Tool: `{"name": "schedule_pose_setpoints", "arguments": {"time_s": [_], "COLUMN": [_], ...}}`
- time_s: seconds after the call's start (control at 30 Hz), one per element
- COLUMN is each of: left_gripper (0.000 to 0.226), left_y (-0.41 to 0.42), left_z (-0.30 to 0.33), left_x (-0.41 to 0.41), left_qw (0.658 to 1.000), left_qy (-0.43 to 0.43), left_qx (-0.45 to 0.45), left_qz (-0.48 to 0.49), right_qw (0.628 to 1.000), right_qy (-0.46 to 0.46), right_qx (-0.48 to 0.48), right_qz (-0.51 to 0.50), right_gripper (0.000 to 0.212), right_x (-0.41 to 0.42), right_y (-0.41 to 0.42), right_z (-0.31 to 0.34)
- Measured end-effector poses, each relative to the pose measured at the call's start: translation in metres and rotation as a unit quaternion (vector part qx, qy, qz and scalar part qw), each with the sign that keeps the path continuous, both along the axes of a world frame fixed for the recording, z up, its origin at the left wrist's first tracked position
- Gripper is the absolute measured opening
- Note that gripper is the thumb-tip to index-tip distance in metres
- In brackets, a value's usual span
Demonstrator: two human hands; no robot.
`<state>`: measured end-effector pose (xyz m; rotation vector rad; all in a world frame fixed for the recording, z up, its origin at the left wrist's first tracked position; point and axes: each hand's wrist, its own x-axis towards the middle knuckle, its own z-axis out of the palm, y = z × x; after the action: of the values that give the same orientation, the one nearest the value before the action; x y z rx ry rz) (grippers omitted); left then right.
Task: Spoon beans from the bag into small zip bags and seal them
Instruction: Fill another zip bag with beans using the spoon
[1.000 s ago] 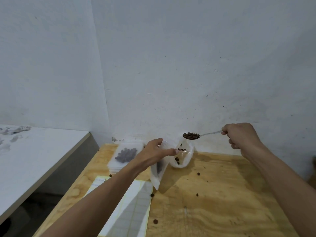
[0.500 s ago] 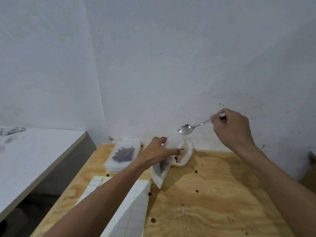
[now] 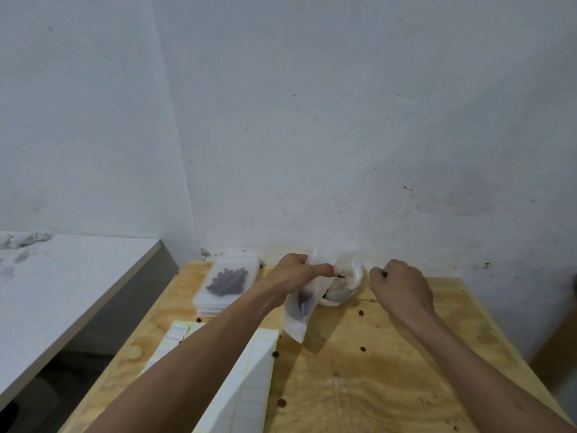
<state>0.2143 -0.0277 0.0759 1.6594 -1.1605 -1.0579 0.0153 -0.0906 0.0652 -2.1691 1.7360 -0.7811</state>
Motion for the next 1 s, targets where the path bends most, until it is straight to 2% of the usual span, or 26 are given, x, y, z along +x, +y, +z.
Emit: {"name": "schedule_pose_setpoints", "arguments": {"time_s": [0.07, 0.27, 0.37, 0.4, 0.47, 0.57, 0.6, 0.73, 0.87, 1.0], "left_gripper": [0.033, 0.047, 0.020, 0.017, 0.025, 0.066, 0.070, 0.039, 0.030, 0.017], "left_y": [-0.004, -0.006, 0.000, 0.002, 0.006, 0.013, 0.015, 0.018, 0.021, 0.023], "left_z": [0.001, -0.005, -0.009, -0.011, -0.014, -0.016, -0.016, -0.016, -0.011, -0.005], "left_x": [-0.002, 0.007, 0.013, 0.015, 0.020, 0.024, 0.025, 0.025, 0.025, 0.023], "left_qw": [1.000, 0.997, 0.994, 0.993, 0.987, 0.981, 0.980, 0.982, 0.982, 0.988], "left_qy": [0.013, 0.062, 0.091, 0.103, 0.134, 0.162, 0.165, 0.155, 0.157, 0.122], "left_qx": [-0.006, -0.047, -0.055, -0.061, -0.079, -0.096, -0.096, -0.087, -0.086, -0.076], "left_qz": [0.009, 0.000, -0.010, -0.015, -0.028, -0.051, -0.057, -0.060, -0.060, -0.061], "right_qw": [0.999, 0.981, 0.969, 0.964, 0.954, 0.939, 0.935, 0.926, 0.938, 0.939], "right_qy": [-0.008, -0.109, -0.140, -0.149, -0.175, -0.218, -0.228, -0.254, -0.245, -0.263], "right_qx": [0.030, 0.152, 0.199, 0.212, 0.235, 0.252, 0.253, 0.260, 0.228, 0.211], "right_qz": [-0.013, -0.046, -0.051, -0.056, -0.070, -0.091, -0.096, -0.103, -0.093, -0.071], "right_gripper": [0.041, 0.037, 0.028, 0.023, 0.016, 0.012, 0.011, 0.011, 0.024, 0.018], "right_x": [0.002, -0.006, -0.010, -0.010, -0.009, -0.008, -0.006, 0.000, 0.000, 0.000], "right_y": [0.000, -0.005, -0.005, -0.005, -0.005, -0.007, -0.007, -0.005, -0.003, -0.001], "right_z": [0.002, 0.004, -0.001, -0.002, -0.005, -0.010, -0.013, -0.026, -0.030, -0.032]}}
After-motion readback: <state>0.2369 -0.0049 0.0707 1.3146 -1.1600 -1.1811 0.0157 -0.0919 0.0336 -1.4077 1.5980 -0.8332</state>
